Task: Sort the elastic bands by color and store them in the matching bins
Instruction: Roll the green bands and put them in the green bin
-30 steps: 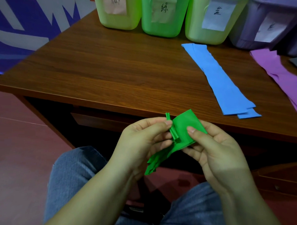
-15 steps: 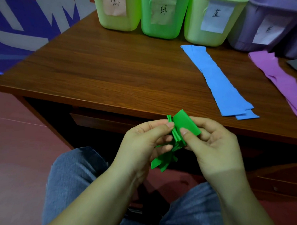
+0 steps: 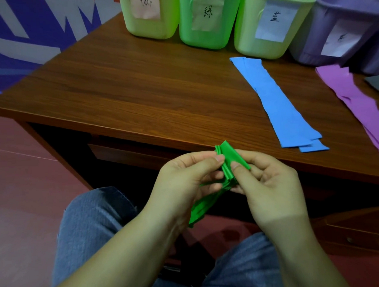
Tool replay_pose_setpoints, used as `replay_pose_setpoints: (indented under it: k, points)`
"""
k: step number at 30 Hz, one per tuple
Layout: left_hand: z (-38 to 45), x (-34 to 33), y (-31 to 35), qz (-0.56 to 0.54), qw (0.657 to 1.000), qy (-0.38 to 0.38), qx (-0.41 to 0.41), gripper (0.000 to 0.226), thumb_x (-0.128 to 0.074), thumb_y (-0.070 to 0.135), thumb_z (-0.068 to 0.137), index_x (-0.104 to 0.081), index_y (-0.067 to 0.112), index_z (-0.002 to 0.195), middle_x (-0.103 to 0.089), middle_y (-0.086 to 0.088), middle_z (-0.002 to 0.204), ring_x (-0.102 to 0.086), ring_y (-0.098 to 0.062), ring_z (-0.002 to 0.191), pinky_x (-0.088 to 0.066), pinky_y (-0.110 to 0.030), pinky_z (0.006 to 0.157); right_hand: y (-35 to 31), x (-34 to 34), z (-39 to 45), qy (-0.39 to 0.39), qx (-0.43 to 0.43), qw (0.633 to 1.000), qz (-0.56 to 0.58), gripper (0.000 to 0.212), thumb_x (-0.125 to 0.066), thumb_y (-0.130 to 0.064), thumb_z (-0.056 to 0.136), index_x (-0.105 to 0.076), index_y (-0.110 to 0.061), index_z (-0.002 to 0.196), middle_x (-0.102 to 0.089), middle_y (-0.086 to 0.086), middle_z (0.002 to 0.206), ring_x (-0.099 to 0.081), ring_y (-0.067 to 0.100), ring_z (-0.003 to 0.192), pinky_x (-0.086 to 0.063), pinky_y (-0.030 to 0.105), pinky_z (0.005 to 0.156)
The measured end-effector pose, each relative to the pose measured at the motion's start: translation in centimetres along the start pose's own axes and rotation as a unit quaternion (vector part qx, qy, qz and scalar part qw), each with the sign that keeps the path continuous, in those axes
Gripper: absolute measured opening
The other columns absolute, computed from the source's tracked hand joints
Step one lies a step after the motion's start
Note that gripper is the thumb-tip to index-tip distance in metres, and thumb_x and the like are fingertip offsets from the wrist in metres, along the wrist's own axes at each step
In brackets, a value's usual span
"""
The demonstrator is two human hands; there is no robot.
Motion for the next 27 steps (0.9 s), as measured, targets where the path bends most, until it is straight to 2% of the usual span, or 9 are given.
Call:
replay_pose_setpoints:
  k: [7, 14, 17, 20, 23, 27]
  points:
    - [0.1, 0.1, 0.2, 0.003, 1.0, -0.003, -0.009, 0.006, -0.065, 0.006, 0.08, -0.068, 0.01, 0.076, -0.066, -0.003, 0.059, -0.06, -0.004, 0.049, -0.05, -0.014, 0.046, 0.0, 0.0, 0.0, 0.007, 0.018, 0.999, -0.028, 0.03, -0.058, 0.002, 0.088, -0.069, -0.027, 0.089, -0.074, -0.013, 0.077, -0.07, 0.001, 0.075, -0.051, 0.011, 0.06]
    - [0.3, 0.3, 0.1, -0.001, 1.0, 0.001, -0.003, 0.003, -0.066, 0.006, 0.079, -0.067, 0.009, 0.079, -0.068, -0.002, 0.061, -0.062, -0.005, 0.051, -0.05, -0.015, 0.045, 0.2, -0.3, -0.1, -0.05, 0.035, 0.995, -0.081, 0.033, -0.057, 0.0, 0.089, -0.069, -0.028, 0.102, -0.073, -0.016, 0.095, -0.068, 0.0, 0.092, -0.055, 0.021, 0.081]
    - [0.4, 0.6, 0.1, 0.005, 1.0, -0.002, 0.001, 0.004, -0.066, 0.007, 0.078, -0.067, 0.008, 0.082, -0.068, -0.003, 0.063, -0.062, -0.005, 0.052, -0.05, -0.015, 0.046, 0.3, -0.3, -0.1, -0.097, 0.029, 0.992, -0.081, 0.035, -0.054, -0.001, 0.092, -0.067, -0.028, 0.11, -0.072, -0.018, 0.1, -0.067, 0.001, 0.097, -0.055, 0.022, 0.082]
    - [0.6, 0.8, 0.4, 0.021, 1.0, -0.004, -0.001, 0.005, -0.066, 0.008, 0.077, -0.067, 0.009, 0.083, -0.068, -0.002, 0.063, -0.062, -0.004, 0.053, -0.051, -0.015, 0.048, 0.2, -0.4, -0.5, -0.142, 0.026, 0.987, -0.072, 0.037, -0.045, -0.018, 0.086, -0.063, -0.032, 0.116, -0.068, -0.023, 0.108, -0.063, -0.001, 0.105, -0.055, 0.024, 0.083]
    - [0.7, 1.1, 0.5, 0.028, 1.0, -0.001, -0.012, 0.01, -0.069, 0.012, 0.071, -0.067, 0.01, 0.081, -0.069, -0.001, 0.064, -0.063, -0.005, 0.055, -0.052, -0.016, 0.051, 0.3, -0.7, -0.7, -0.153, 0.038, 0.982, -0.101, 0.043, -0.043, -0.023, 0.084, -0.057, -0.036, 0.122, -0.062, -0.028, 0.118, -0.055, -0.005, 0.115, -0.049, 0.031, 0.098]
    - [0.7, 1.4, 0.5, 0.037, 0.999, 0.009, -0.023, 0.024, -0.071, 0.019, 0.061, -0.068, 0.01, 0.083, -0.069, -0.002, 0.067, -0.065, -0.006, 0.058, -0.052, -0.017, 0.053, 0.4, -1.2, -0.9, -0.16, 0.044, 0.982, -0.085, 0.04, -0.044, -0.022, 0.083, -0.056, -0.04, 0.116, -0.06, -0.031, 0.118, -0.055, -0.008, 0.114, -0.046, 0.02, 0.097]
Point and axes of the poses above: each hand's wrist, its own z-axis towards the middle knuckle, its own x-axis out of the back of the hand, y = z × x, the point moved 5 cm from there along z, towards the middle knuckle
